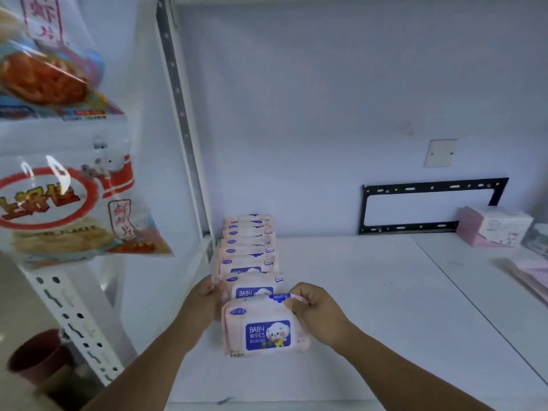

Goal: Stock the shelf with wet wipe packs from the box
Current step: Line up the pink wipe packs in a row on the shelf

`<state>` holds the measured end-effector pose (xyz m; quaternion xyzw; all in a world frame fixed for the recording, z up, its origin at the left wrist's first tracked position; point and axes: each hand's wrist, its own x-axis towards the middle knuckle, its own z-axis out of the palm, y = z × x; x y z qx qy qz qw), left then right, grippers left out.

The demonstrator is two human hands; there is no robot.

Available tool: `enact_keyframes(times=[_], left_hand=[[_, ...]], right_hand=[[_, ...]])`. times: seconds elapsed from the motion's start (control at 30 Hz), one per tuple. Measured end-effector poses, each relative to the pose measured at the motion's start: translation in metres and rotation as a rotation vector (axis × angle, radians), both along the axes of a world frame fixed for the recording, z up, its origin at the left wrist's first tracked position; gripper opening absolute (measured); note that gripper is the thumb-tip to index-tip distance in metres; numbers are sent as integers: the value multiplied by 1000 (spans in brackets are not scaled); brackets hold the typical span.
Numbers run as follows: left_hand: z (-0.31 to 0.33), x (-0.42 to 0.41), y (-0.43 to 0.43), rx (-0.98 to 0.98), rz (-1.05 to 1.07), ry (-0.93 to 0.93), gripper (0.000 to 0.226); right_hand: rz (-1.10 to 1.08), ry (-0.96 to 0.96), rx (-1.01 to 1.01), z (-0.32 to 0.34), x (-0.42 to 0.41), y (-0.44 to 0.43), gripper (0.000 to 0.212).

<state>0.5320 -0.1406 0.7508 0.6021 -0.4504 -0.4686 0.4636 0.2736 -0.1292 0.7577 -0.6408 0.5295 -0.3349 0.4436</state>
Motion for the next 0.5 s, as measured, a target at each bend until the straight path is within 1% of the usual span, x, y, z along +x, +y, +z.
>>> enact_keyframes(times=[0.13, 0.23, 0.33, 0.43, 0.5], left_hand=[[-6, 10, -21, 67, 18, 17, 8], [-9, 15, -35, 74, -1, 30, 15], [-15, 20, -49, 84, 28, 21, 19], [-16, 19, -61, 100, 102, 6, 17], [-15, 17, -65, 116, 150, 29, 13]], right_hand=[[-31, -52, 35, -11, 22, -28, 23], [-31, -52, 53, -22, 37, -44, 23], [-62, -103, 66, -28, 46, -58, 17], [-77, -114, 57, -38, 54, -72, 7], [-97, -96, 27, -45, 59, -81, 9]])
